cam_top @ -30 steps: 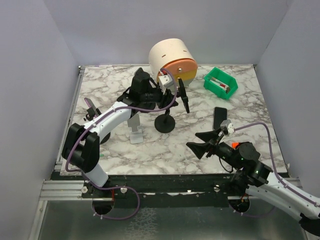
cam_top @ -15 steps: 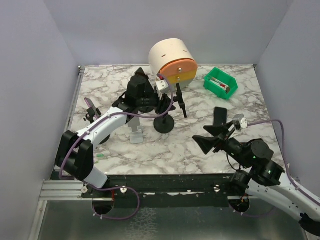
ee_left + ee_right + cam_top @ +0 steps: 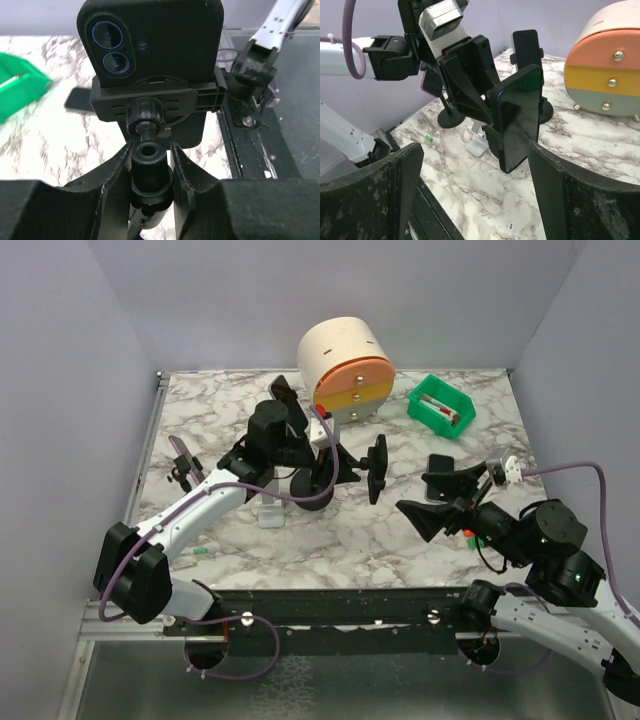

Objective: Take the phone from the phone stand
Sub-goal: Pick up the phone stand at the center of the board, then place the phone stand at the center of the board.

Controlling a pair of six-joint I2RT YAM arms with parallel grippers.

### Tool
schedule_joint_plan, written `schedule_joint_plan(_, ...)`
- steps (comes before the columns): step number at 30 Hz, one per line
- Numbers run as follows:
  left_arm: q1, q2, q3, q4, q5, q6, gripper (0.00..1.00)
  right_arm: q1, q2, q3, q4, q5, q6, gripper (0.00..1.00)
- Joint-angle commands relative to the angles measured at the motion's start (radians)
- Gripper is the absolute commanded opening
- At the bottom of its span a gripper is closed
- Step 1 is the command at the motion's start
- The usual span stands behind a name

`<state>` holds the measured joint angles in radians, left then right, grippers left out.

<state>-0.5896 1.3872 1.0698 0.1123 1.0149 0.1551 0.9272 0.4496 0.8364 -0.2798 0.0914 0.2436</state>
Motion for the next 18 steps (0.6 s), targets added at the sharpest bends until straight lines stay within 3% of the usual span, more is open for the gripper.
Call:
schedule_joint_plan(1, -0.035, -0.061, 0.037, 0.153, 0.126, 0.006, 0.0, -0.003, 0.048, 0.067, -0.111, -0.122, -0.075, 0.91)
schedule_joint_plan(10, -0.081, -0.039, -0.012, 0.178, 0.175, 0.005, 0.0, -0.002, -0.01, 0.059, -0.108, -0.148, -0.12, 0.91)
schedule_joint_plan(18, -0.146, -0.049, -0.067, 0.286, 0.195, -0.089, 0.0, -0.002, -0.026, 0.088, -0.164, -0.131, -0.138, 0.91)
